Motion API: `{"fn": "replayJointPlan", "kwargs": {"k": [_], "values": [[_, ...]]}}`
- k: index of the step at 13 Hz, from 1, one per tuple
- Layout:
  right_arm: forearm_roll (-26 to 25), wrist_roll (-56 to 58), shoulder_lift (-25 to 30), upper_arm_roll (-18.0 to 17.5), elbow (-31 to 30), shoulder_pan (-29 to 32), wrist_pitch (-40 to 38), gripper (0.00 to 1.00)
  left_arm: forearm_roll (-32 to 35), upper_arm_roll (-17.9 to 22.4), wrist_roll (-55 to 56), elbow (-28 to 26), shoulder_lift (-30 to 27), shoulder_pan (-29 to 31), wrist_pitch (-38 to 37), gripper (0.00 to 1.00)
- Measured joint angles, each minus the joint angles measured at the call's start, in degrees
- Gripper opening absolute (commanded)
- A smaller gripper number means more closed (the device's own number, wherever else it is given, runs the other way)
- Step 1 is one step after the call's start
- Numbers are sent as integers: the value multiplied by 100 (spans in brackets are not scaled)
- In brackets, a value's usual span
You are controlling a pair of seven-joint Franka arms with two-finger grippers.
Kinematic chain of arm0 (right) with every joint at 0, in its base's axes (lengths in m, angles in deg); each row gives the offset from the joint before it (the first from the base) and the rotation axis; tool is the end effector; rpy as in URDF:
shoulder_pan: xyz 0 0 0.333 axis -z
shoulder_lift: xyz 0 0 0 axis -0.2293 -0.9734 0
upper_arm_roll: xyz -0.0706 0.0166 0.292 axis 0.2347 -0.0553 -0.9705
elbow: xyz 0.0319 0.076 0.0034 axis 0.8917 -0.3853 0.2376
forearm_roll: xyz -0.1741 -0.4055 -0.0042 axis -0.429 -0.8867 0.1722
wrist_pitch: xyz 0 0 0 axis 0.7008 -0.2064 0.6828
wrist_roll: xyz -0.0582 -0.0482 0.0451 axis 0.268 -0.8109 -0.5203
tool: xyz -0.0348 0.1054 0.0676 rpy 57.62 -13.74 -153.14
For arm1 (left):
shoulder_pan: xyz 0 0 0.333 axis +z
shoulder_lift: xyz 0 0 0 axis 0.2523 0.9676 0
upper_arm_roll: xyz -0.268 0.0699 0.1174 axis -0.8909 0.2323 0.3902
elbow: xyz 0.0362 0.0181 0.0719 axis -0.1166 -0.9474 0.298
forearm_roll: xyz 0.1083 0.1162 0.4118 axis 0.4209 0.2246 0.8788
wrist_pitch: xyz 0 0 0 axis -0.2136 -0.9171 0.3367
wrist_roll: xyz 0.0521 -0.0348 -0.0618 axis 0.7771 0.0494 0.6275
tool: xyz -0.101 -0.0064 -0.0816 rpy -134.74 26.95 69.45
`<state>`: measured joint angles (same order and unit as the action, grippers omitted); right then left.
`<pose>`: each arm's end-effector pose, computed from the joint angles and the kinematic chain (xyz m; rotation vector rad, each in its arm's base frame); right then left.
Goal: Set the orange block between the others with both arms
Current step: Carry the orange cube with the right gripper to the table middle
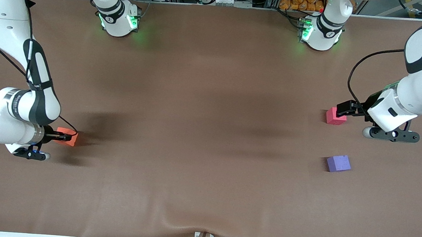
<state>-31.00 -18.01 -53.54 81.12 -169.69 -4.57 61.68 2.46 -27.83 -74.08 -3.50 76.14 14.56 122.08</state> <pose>0.6843 -0.1167 0.1396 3.1173 -0.1655 -0.3084 0.6344 -0.1039 0.4741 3.0605 -0.0665 -0.1888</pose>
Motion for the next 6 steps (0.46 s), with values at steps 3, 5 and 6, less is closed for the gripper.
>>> {"fn": "replayJointPlan", "kwargs": {"k": [3, 5, 6], "values": [[0, 12, 22, -113, 143, -35, -17, 1, 0, 3, 0, 0, 2, 3, 0, 100], [0, 12, 82, -421, 353, -121, -141, 1, 0, 3, 0, 0, 2, 4, 0, 100], [0, 8, 120, -637, 477, -173, -233, 1, 0, 3, 0, 0, 2, 4, 0, 100]]}}
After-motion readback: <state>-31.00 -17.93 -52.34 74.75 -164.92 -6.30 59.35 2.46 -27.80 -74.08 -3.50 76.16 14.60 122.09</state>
